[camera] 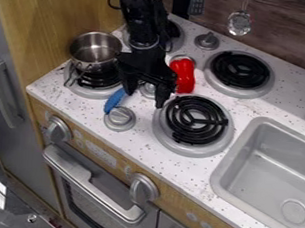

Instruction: Settle on the middle front of the table

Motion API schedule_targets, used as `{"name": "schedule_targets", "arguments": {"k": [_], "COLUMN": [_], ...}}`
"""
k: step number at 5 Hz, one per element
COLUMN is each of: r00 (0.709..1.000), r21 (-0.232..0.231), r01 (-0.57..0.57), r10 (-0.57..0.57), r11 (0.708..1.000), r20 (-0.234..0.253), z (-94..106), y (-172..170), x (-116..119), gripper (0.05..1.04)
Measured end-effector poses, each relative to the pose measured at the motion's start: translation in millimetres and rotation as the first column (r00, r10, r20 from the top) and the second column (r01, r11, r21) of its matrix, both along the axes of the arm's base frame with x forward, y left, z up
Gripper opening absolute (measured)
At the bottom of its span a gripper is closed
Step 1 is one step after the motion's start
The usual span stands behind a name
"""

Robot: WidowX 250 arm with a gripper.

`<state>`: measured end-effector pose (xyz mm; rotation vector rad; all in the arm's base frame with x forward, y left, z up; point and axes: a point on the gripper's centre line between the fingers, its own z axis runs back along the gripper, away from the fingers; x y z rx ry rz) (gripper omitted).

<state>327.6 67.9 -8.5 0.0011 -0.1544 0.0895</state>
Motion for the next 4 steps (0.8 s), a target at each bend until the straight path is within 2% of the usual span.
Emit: {"name": "schedule_targets", "arguments": {"k": [1, 2, 3, 4], "r00": [0.999, 0.996, 0.992, 0.991], "r21": [-0.009, 0.013, 0.013, 0.014], "r01": [0.001, 0.015, 0.036, 0.065], "r10": [-0.002, -0.014, -0.034, -0.063], "r11": [1.0, 1.0, 0.999, 0.998], "r20": [-0.039, -0.09, -0.122, -0.121], "z": [-11.7, -30.6, -46.9, -64.8], "y": [-2, -1, -7, -22], "x": [-7, -23, -40, -37], "gripper": [0.995, 0.995, 0.995, 0.997]}}
